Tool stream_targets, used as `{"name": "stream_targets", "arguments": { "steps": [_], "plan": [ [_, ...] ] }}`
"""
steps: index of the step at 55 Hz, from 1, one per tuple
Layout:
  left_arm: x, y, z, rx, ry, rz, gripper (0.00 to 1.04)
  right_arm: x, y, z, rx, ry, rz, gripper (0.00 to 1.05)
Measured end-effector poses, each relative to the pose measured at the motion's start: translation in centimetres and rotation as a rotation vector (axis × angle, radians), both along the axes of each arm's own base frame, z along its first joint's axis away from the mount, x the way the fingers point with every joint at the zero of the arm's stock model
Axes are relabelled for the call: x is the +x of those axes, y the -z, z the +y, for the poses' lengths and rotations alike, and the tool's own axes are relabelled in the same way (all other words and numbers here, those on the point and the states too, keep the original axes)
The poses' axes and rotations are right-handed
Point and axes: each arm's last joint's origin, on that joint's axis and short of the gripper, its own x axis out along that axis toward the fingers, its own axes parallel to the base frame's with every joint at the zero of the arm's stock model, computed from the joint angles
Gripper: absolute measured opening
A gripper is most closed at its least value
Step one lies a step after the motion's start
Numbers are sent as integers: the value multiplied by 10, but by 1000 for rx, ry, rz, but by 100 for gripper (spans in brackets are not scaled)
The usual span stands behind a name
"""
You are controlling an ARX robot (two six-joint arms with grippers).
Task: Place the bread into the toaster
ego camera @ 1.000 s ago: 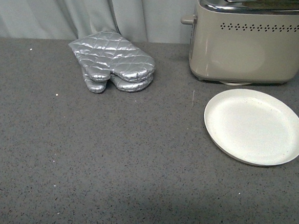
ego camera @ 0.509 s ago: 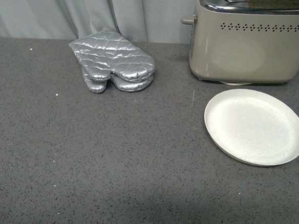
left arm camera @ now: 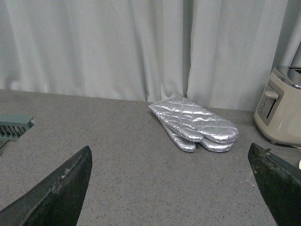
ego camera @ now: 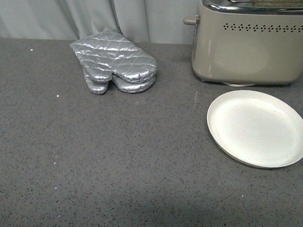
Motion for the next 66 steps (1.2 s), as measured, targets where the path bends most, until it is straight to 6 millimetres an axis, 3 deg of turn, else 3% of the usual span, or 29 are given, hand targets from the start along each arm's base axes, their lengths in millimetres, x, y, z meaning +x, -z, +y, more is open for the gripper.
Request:
{"name": "stream_targets", "arguments": {
  "steps": [11,20,28,49,66],
  "plan": [
    [0,0,0,0,0,0,98,-64,25,-22,-241,5,18,95],
    [0,0,0,0,0,0,98,-116,50,-37,-287,20,74,95],
    [0,0,0,0,0,0,98,-149,56,-33,-268,-207,-163,73],
    [0,0,0,0,0,0,98,-182,83,-33,-276,-228,-167,0],
    [0,0,0,0,0,0,98,-196,92,-33,-276,-228,-167,0]
  ]
}}
